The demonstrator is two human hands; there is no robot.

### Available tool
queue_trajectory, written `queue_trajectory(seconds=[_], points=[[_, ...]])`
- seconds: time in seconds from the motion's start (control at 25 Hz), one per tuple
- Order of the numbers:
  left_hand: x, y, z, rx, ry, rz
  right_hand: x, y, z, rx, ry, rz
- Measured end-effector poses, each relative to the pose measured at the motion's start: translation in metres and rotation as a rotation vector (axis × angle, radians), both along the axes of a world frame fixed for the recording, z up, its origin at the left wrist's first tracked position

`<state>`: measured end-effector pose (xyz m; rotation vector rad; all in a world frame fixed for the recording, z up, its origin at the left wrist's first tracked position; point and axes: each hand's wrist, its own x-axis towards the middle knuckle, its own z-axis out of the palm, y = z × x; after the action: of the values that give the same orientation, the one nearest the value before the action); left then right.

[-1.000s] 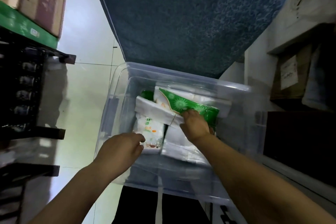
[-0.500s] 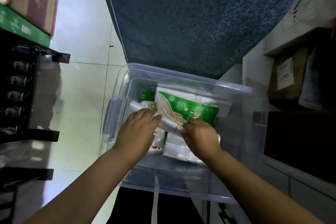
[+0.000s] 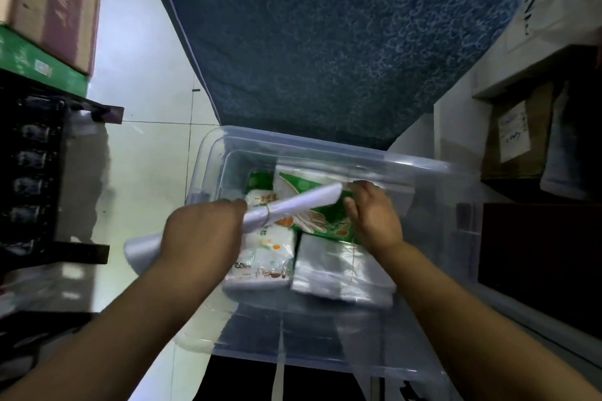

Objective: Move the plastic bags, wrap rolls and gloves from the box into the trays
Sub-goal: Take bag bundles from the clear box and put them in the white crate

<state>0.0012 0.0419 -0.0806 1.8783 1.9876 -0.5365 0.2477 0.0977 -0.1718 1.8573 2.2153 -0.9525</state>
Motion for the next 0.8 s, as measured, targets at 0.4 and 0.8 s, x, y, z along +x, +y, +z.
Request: queue_trajectory(seconds=[0.4,0.8], points=[[-0.029,-0.014,0.008,0.044,0.025,0.199,-0.009,0.011,-0.034,0.151,-0.122,0.075],[-0.03,-0.016,0.006,0.075,-0.012,0.186,-0.008,-0.001,-0.066,-0.007,-0.45,0.127]])
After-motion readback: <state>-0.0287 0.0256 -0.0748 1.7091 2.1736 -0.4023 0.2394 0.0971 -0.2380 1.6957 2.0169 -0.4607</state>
